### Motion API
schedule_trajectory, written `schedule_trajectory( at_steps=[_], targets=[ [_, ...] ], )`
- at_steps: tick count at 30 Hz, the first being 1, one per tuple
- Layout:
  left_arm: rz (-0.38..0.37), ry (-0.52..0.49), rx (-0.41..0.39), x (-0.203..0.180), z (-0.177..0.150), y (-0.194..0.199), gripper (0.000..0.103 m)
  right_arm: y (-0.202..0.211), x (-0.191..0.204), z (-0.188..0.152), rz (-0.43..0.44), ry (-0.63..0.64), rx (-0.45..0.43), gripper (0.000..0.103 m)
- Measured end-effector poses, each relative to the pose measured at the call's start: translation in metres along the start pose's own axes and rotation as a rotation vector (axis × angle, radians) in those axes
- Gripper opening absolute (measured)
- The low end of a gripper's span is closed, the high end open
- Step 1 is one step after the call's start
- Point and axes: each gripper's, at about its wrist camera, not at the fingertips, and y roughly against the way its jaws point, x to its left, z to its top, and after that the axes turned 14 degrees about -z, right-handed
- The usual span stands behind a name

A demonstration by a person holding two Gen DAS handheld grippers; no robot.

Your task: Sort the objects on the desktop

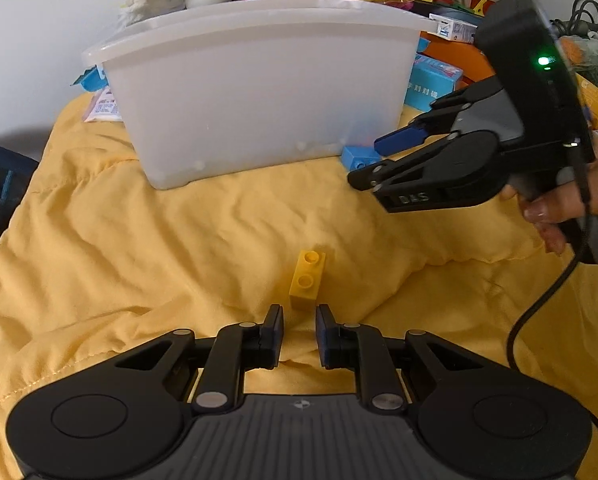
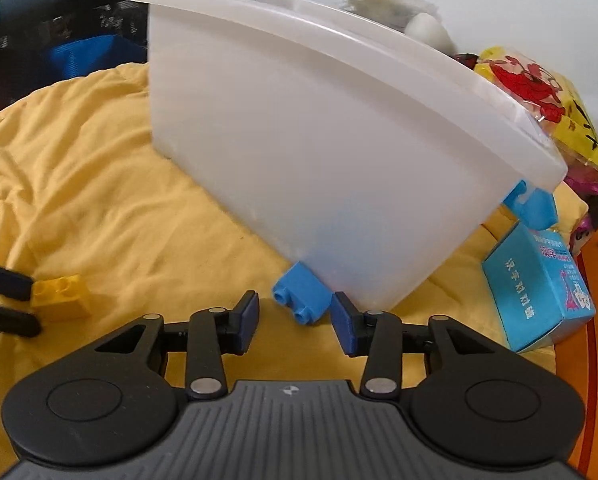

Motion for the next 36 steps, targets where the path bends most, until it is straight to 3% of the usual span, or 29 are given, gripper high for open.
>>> schedule_trajectory(
  at_steps=[4,5,6,7,12,17,20,22,29,31,33,36],
  targets=[
    [-0.001,0.008,-0.014,0.001,0.002,-0.002,0.021,-0.003,-0.001,-0.002,-0.01,-0.04,-0.009,0.043],
    [-0.003,0.008,-0.017,0.002,0.003,-0.003,0.021,-0.004,-0.003,-0.002,-0.008,-0.05,-0.006,0.039],
    [-0.007,0.003,-0.018,0.002,0.004,-0.005,0.022,-0.005,-0.004,-0.001,-0.003,-0.06,0.001,0.028],
    [-0.006,-0.003,-0.017,0.002,0.005,-0.008,0.022,-0.006,-0.006,0.001,0.017,-0.074,0.016,0.026],
    [0.005,-0.024,-0.023,0.002,0.011,-0.012,0.022,0.011,-0.01,0.008,0.032,-0.094,0.06,0.025],
    [0.011,-0.047,-0.025,0.001,0.014,-0.016,0.021,0.04,-0.019,0.005,0.129,-0.129,0.2,0.025],
    [0.009,-0.046,-0.028,0.0,0.017,-0.018,0.021,0.032,-0.02,-0.002,0.137,-0.137,0.325,0.025],
    [0.01,-0.051,-0.033,-0.002,0.018,-0.018,0.022,0.026,-0.02,-0.006,0.135,-0.154,0.343,0.025],
    [0.021,-0.033,-0.038,0.004,0.016,-0.017,0.023,0.026,-0.019,-0.014,0.16,-0.263,0.291,0.033],
    [0.017,-0.026,-0.037,0.006,0.016,-0.017,0.023,0.031,-0.021,-0.014,0.162,-0.252,0.25,0.035],
    [0.013,-0.02,-0.038,0.007,0.015,-0.017,0.023,0.031,-0.019,-0.013,0.138,-0.217,0.215,0.044],
    [0.005,-0.011,-0.035,0.008,0.014,-0.019,0.023,0.026,-0.019,-0.011,0.108,-0.177,0.183,0.045]
  ],
)
